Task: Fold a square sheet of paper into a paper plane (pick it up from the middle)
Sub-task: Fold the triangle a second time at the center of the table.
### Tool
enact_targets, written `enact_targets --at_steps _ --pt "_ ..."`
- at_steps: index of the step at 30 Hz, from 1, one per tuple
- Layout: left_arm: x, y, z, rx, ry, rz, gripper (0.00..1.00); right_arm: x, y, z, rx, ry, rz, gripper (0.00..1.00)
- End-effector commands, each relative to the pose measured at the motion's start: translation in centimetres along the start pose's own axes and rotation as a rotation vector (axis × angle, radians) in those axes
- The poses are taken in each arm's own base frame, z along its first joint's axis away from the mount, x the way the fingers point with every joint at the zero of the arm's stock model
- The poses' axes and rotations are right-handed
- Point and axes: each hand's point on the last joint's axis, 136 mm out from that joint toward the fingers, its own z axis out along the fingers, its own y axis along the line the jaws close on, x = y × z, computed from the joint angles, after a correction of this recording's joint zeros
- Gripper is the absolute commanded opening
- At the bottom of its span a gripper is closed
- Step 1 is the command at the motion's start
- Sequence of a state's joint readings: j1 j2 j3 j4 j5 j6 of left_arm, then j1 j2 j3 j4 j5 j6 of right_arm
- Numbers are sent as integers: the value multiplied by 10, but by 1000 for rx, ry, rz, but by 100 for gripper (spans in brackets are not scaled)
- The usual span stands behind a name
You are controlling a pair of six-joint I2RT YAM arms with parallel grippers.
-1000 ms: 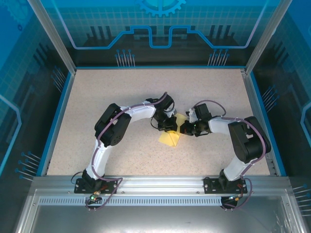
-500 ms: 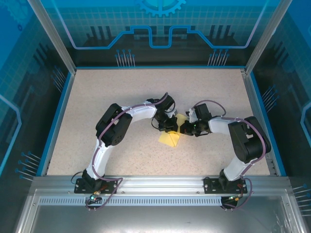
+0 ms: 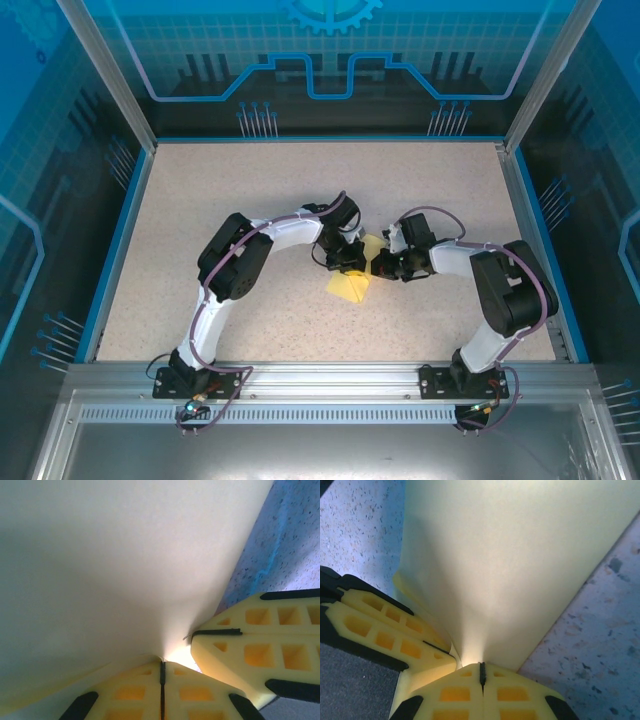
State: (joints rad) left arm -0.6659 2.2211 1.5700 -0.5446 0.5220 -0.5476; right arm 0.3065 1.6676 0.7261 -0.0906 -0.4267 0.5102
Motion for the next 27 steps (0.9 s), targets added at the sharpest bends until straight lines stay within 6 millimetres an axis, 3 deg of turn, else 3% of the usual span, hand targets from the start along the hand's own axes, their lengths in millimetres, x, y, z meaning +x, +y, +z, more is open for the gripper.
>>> enact_targets --at_steps 1,8,15,22,27 --pt "3 11 15 -26 36 -15 8 -5 2 -9 2 -9 -11 3" --pt "4 18 21 -41 47 -15 9 -9 12 -22 -10 -40 -31 4" --pt "4 21 25 -40 57 -20 10 13 25 -32 -76 -39 2 4" --pt "5 23 26 -45 61 -15 13 46 33 -22 -91 10 14 4" --pt "5 22 26 -40 62 -13 15 48 39 -11 -98 0 6 3"
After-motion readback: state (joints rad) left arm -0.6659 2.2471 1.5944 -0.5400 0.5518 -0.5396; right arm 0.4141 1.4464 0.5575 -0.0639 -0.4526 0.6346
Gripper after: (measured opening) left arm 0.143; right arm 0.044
